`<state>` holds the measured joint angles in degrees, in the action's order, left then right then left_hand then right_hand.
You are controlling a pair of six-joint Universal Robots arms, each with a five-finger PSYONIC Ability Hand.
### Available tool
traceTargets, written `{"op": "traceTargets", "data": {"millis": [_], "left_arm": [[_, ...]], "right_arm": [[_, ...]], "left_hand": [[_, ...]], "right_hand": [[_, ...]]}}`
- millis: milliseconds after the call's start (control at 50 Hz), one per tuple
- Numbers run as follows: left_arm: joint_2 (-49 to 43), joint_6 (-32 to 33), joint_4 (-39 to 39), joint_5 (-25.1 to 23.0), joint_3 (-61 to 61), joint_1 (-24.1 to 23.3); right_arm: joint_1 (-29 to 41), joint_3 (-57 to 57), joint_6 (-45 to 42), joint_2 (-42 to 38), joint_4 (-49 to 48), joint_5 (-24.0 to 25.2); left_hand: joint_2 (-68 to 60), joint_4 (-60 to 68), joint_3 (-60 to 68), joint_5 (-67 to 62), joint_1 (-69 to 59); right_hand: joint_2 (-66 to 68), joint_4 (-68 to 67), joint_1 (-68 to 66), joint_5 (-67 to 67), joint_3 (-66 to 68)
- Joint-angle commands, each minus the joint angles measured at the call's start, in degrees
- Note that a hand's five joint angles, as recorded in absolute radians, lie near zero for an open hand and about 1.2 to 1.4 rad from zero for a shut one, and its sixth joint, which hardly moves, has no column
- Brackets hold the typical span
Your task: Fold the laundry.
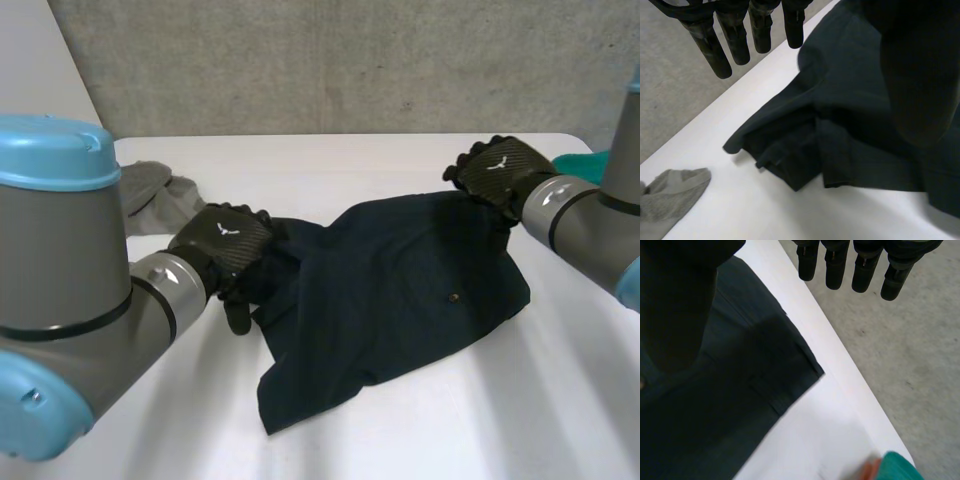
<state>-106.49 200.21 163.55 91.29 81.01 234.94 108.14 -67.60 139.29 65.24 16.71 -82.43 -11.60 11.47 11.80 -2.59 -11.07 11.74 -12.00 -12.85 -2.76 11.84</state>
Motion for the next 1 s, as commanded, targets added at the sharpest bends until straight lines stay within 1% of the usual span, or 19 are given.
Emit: {"op": "traceTargets", "data": {"millis": [20,60,120,180,220,280,380,440,540,620,640,660,760,780,840,860,920,960,1000], "left_arm": [[3.2,-0.9,-2.4,-2.1,7.2,-3.7],[3.6,-0.7,-2.0,-2.8,11.3,-5.4],[3.1,-0.6,-0.2,-3.2,14.1,-6.7],[0.9,-0.4,5.2,-2.4,16.2,-7.8],[-1.2,-0.1,8.3,-1.2,15.7,-7.6],[-4.1,0.7,10.4,0.9,13.8,-7.1],[-9.0,2.8,10.6,3.7,10.6,-6.9],[-11.8,4.5,11.0,5.6,8.7,-6.9],[-14.8,6.7,13.2,8.1,6.2,-7.0],[-16.6,9.8,15.6,9.5,4.8,-7.1],[-17.1,10.8,16.7,9.9,4.3,-7.2],[-17.3,11.2,17.2,10.1,4.2,-7.3],[-19.5,13.4,21.3,11.0,2.8,-7.2],[-20.2,14.5,22.1,11.4,2.2,-7.0],[-20.6,15.6,23.4,12.4,1.7,-6.9],[-20.0,16.0,24.1,13.3,1.6,-6.9],[-17.7,15.8,24.9,14.5,1.3,-6.6],[-14.0,15.0,25.3,15.2,1.4,-6.3],[-9.9,13.8,25.4,14.9,1.3,-5.9]], "right_arm": [[-4.9,-4.0,0.1,3.6,2.4,1.8],[-7.6,-7.3,-3.7,4.5,3.8,3.8],[-10.0,-11.2,-8.7,4.9,4.3,6.0],[-12.9,-16.9,-15.1,4.5,2.6,9.6],[-13.8,-19.4,-16.5,3.4,-0.3,10.9],[-14.4,-21.6,-16.3,2.2,-5.0,12.2],[-14.5,-23.4,-15.3,0.2,-13.3,14.2],[-14.4,-24.0,-14.1,-1.5,-17.3,15.4],[-13.9,-23.5,-13.3,-4.5,-19.8,15.8],[-13.6,-22.7,-12.3,-6.0,-21.9,15.8],[-13.2,-22.4,-11.4,-6.3,-23.2,15.8],[-13.0,-22.3,-10.9,-6.6,-23.9,15.8],[-12.2,-21.8,-9.5,-8.7,-27.0,15.4],[-11.8,-21.5,-9.6,-9.2,-27.1,15.2],[-11.5,-21.2,-9.2,-9.4,-27.2,14.8],[-11.6,-20.9,-8.7,-9.3,-27.3,14.8],[-11.5,-20.7,-7.2,-8.6,-27.1,14.6],[-11.5,-20.6,-4.8,-5.8,-26.4,14.4],[-11.6,-20.3,-3.1,-2.1,-24.6,14.2]], "left_hand": [[-11.2,11.3,11.0,-10.2,-11.7],[-14.7,14.9,14.5,-13.7,-15.3],[-15.6,15.7,15.4,-14.6,-16.1],[-15.3,15.4,15.1,-14.3,-15.8],[-12.9,13.1,12.7,-11.9,-13.5],[-8.4,8.5,8.2,-7.4,-8.9],[-5.2,5.3,5.0,-4.2,-5.7],[-4.0,4.1,3.8,-3.0,-4.5],[-4.5,4.6,4.3,-3.5,-5.0],[-8.0,8.2,7.8,-7.0,-8.6],[-10.5,10.7,10.3,-9.5,-11.1],[-12.2,12.4,12.0,-11.2,-12.7],[-19.6,19.7,19.4,-18.6,-20.1],[-30.6,30.8,30.4,-29.6,-31.2],[-54.5,54.7,54.3,-53.6,-55.1],[-68.3,68.4,68.1,-67.3,-68.8],[-68.4,68.5,68.2,-67.4,-68.9],[-68.4,68.5,68.2,-67.4,-68.9],[-68.4,68.5,68.2,-67.4,-68.9]], "right_hand": [[4.5,-4.2,-3.4,-3.5,4.4],[8.7,-8.4,-7.6,-7.6,8.6],[16.7,-16.5,-15.6,-15.7,16.6],[17.6,-17.3,-16.5,-16.6,17.5],[16.9,-16.7,-15.8,-15.9,16.8],[12.7,-12.5,-11.6,-11.7,12.6],[7.9,-7.6,-6.8,-6.8,7.8],[7.9,-7.6,-6.7,-6.8,7.7],[8.2,-7.9,-7.1,-7.2,8.1],[13.0,-12.8,-11.9,-12.0,12.9],[19.1,-18.8,-18.0,-18.0,19.0],[22.0,-21.7,-20.8,-20.9,21.8],[28.9,-28.6,-27.7,-27.8,28.7],[40.2,-39.9,-39.1,-39.2,40.1],[58.4,-58.2,-57.3,-57.4,58.3],[68.2,-67.9,-67.1,-67.1,68.1],[68.3,-68.0,-67.2,-67.2,68.2],[68.3,-68.0,-67.2,-67.2,68.2],[68.3,-68.0,-67.2,-67.2,68.2]]}}
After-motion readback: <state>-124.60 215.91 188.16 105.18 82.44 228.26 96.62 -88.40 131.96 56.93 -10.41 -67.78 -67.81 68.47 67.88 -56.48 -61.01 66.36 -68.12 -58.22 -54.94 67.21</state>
